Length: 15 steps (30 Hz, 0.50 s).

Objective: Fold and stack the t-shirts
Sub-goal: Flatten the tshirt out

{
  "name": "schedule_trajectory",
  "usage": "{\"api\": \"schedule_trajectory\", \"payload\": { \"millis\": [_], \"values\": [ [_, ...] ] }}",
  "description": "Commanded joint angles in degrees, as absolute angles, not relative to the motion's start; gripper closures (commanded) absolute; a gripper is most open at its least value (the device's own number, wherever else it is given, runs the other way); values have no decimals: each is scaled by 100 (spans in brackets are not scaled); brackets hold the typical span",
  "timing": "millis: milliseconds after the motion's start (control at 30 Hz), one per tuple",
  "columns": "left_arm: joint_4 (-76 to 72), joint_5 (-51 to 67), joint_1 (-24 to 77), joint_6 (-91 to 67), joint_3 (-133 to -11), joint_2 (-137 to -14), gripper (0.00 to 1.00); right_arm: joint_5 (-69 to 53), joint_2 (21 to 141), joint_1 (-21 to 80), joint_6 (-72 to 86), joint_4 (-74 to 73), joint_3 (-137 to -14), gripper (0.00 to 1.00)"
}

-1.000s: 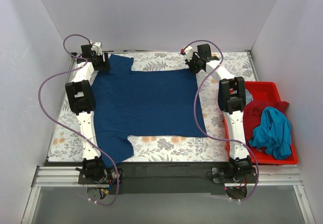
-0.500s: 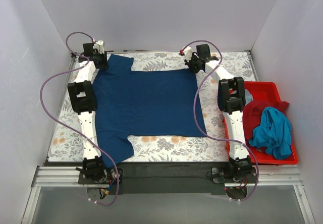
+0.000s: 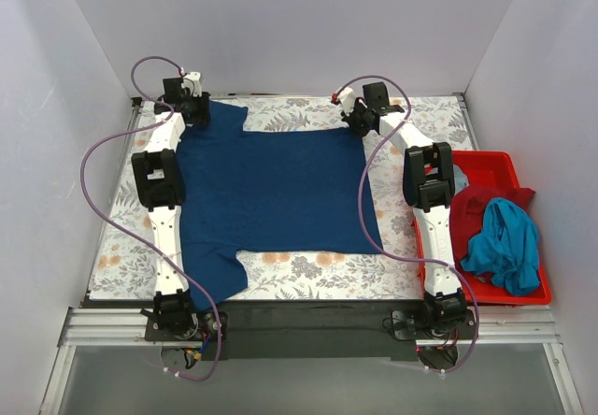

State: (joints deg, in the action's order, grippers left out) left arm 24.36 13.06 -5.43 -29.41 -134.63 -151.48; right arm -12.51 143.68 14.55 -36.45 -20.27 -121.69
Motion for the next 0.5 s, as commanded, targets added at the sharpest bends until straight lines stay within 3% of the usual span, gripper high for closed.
{"api": "schedule_trajectory", "payload": {
  "millis": [0, 200, 467],
  "values": [
    [2276, 1169, -615, -2918, -13439, -14363, 51, -1248, 14115, 1485, -3665, -2189, -12023, 99],
    [2391, 1028, -729, -2804, -13026, -14142, 45, -1274, 14054, 1485, -3656, -2188, -11980, 99],
    [2707, 1011, -791, -2690, -12981, -14457, 48, -1266, 14071, 1485, -3735, -2197, -12006, 99]
  ]
}}
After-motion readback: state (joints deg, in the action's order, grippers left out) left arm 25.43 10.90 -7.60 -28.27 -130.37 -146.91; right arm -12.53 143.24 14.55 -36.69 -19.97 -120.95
